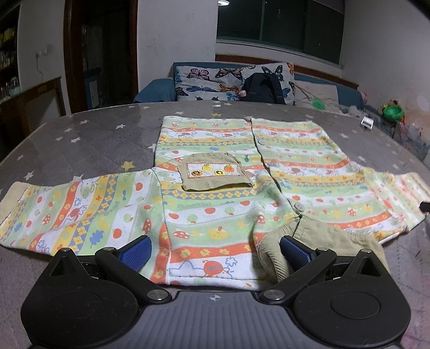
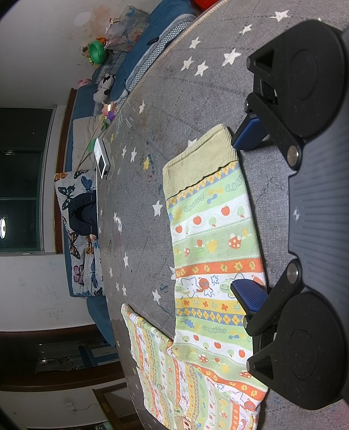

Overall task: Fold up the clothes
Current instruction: 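Move the left gripper toward the khaki cuff of the shirt sleeve, then grasp the khaki sleeve cuff with the left gripper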

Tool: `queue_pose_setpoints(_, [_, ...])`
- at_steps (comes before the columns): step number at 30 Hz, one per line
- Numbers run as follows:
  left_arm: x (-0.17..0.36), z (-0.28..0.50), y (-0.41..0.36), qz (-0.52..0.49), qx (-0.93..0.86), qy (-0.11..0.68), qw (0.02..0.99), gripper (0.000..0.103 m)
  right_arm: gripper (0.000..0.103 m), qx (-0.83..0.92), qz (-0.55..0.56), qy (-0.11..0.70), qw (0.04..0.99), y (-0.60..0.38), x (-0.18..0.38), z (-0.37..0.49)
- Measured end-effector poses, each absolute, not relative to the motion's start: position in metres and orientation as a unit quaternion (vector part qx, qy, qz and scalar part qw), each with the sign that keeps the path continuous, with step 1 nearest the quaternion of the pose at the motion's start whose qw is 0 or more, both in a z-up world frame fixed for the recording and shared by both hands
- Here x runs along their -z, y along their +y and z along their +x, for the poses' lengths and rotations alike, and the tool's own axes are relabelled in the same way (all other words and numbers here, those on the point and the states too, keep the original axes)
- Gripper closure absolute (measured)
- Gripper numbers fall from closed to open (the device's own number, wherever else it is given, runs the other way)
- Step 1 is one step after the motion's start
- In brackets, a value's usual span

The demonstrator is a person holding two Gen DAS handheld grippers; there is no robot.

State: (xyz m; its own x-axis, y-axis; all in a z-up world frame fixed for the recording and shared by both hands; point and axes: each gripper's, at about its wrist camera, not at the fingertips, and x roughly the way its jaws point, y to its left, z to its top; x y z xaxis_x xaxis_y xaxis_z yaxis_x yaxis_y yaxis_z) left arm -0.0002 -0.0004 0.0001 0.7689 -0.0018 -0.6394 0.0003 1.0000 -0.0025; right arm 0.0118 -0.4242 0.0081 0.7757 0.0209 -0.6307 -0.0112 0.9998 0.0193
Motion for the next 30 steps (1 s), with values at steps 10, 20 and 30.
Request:
queue_pose_setpoints(10, [-0.016,-0.011,0.015,-0.024,-0.003,0.304,0.952,0.000,0.000,-0.008,0.007,0.336,0.942,-0.423,-0.008,0.012])
queue_pose_setpoints(20, [-0.033,-0.034,0.110,-0.099,-0.192,0.250,0.944,0.000,0.000,-0.008,0.006,0.336,0.942,-0.423,-0.008,0.012])
queue_pose_setpoints(30, [-0.024,-0.042,0.200,-0.174,-0.326,0.253,0.894,0.019,0.000,-0.008,0.007,0.335,0.942,-0.423,-0.008,0.012])
